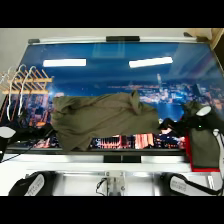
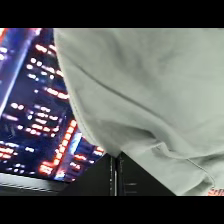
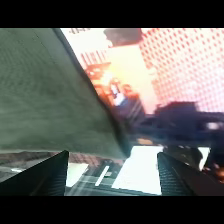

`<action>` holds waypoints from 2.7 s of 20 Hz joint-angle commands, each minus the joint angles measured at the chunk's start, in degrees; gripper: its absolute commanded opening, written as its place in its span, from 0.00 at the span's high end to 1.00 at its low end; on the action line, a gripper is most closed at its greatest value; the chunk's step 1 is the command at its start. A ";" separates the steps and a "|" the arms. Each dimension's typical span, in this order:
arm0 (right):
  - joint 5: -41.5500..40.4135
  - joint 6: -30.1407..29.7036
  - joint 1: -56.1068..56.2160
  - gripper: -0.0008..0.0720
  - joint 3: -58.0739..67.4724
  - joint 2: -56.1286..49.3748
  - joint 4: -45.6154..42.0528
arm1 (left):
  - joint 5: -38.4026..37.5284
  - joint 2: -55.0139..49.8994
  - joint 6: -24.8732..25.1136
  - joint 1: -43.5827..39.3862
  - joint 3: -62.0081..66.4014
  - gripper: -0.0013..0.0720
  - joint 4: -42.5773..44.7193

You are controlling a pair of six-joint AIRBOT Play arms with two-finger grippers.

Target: Fold the shirts.

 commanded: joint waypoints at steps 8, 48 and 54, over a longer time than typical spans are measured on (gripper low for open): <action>-9.79 -1.79 11.69 0.88 7.30 3.23 3.04 | -3.21 6.91 0.81 0.02 8.72 0.94 -0.04; -39.23 18.18 17.81 0.88 29.53 -9.46 -30.80 | 24.96 -29.79 1.66 -12.74 40.74 0.94 -2.01; -43.95 22.45 16.94 0.88 34.69 -16.26 -30.14 | 28.17 -43.67 1.49 -15.45 51.17 0.94 -5.81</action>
